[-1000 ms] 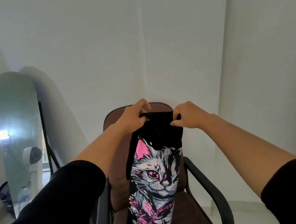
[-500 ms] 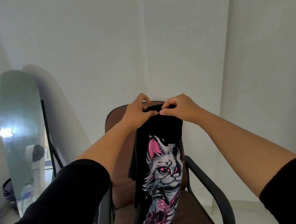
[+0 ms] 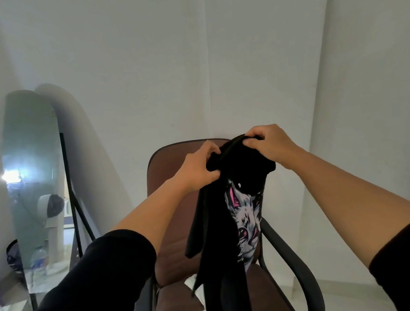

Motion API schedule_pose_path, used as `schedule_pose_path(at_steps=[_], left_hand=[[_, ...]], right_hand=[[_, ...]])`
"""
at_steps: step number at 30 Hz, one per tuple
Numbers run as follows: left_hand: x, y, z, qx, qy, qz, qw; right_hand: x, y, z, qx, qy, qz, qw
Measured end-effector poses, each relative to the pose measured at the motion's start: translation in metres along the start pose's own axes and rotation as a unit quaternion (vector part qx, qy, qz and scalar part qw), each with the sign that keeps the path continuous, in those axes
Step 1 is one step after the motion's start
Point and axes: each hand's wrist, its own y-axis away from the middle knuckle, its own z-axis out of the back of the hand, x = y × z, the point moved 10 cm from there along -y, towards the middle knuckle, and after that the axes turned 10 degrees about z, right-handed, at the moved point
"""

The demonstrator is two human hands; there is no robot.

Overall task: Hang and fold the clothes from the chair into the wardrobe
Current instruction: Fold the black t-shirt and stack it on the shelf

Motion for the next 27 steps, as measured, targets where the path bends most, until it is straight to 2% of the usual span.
schedule_pose_path(at_steps=[4,10,16,20,25,27], left_hand=[[0.031,0.008,-0.02,0.028,-0.044,0.029,0.998],[0.027,0.004,-0.027,0.047,-0.105,-0.035,0.993],[0.031,-0.007,-0.034,0.093,-0.171,-0.028,0.98],[0.03,-0.006,-0.037,0.12,-0.142,0.0,0.983],[0.011,0.009,-0.063,0.229,-0.248,-0.049,0.94],[0.013,0.005,-0.067,0.249,-0.27,-0.019,0.93]], right_hand=[[-0.015,-0.003,0.029,-0.063,-0.017,-0.026,0.998],[-0.044,0.002,0.054,-0.119,0.014,-0.076,0.99],[-0.053,0.009,0.059,-0.117,0.025,-0.082,0.99],[-0.053,0.006,0.06,-0.114,0.028,-0.073,0.99],[-0.054,0.004,0.059,-0.102,0.04,-0.064,0.992],[-0.054,0.004,0.056,-0.098,0.038,-0.06,0.993]])
